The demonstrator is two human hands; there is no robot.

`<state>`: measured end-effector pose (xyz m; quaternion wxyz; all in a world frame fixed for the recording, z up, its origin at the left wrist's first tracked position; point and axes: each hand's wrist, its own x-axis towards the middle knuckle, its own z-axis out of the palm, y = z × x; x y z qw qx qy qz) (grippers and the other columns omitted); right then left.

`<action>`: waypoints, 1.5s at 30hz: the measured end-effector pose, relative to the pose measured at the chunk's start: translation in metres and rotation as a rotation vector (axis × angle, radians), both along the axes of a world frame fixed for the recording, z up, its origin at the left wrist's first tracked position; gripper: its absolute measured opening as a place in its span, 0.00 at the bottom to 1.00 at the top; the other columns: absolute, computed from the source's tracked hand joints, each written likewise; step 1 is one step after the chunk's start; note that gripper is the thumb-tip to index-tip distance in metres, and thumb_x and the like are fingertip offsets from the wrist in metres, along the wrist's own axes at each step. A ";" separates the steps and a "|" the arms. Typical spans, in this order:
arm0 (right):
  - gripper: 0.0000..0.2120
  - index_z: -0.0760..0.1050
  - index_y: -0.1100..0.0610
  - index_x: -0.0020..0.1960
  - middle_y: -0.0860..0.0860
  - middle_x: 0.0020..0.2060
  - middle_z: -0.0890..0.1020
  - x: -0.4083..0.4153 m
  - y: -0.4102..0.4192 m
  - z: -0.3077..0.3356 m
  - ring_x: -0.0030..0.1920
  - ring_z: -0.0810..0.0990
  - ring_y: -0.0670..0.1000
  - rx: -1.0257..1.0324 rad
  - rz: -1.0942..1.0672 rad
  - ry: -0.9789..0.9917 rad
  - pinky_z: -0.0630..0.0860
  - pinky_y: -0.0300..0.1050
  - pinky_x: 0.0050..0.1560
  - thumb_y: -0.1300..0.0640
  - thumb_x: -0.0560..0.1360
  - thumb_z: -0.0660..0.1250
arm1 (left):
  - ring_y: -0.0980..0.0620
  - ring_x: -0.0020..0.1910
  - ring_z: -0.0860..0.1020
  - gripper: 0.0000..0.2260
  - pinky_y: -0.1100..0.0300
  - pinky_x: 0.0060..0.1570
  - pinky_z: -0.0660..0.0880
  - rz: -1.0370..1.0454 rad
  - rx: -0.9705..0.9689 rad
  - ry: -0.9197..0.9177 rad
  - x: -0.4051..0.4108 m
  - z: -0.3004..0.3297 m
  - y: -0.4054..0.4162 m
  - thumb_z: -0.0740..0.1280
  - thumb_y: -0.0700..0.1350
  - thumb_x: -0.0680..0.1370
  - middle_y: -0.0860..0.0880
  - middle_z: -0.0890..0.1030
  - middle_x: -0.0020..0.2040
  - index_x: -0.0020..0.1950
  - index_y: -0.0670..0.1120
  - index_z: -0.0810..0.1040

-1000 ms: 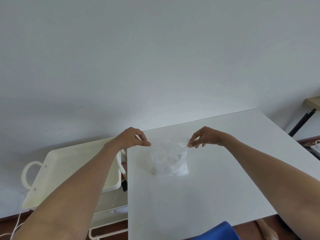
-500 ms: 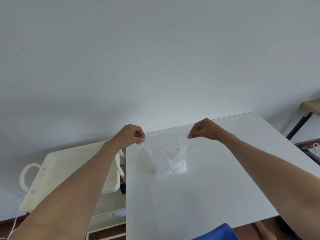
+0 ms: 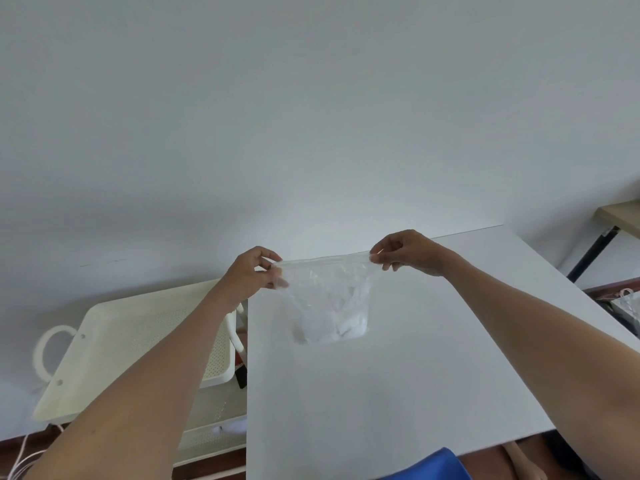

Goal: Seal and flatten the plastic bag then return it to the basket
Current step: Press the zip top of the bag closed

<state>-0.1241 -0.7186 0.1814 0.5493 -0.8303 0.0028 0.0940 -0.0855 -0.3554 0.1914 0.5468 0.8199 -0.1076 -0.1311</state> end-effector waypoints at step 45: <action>0.13 0.87 0.59 0.56 0.49 0.46 0.87 0.015 0.019 -0.077 0.48 0.84 0.44 0.192 -0.181 0.058 0.75 0.41 0.50 0.52 0.76 0.77 | 0.46 0.46 0.82 0.14 0.58 0.51 0.76 0.453 -0.298 0.058 -0.003 -0.061 0.000 0.77 0.34 0.72 0.43 0.84 0.45 0.48 0.45 0.74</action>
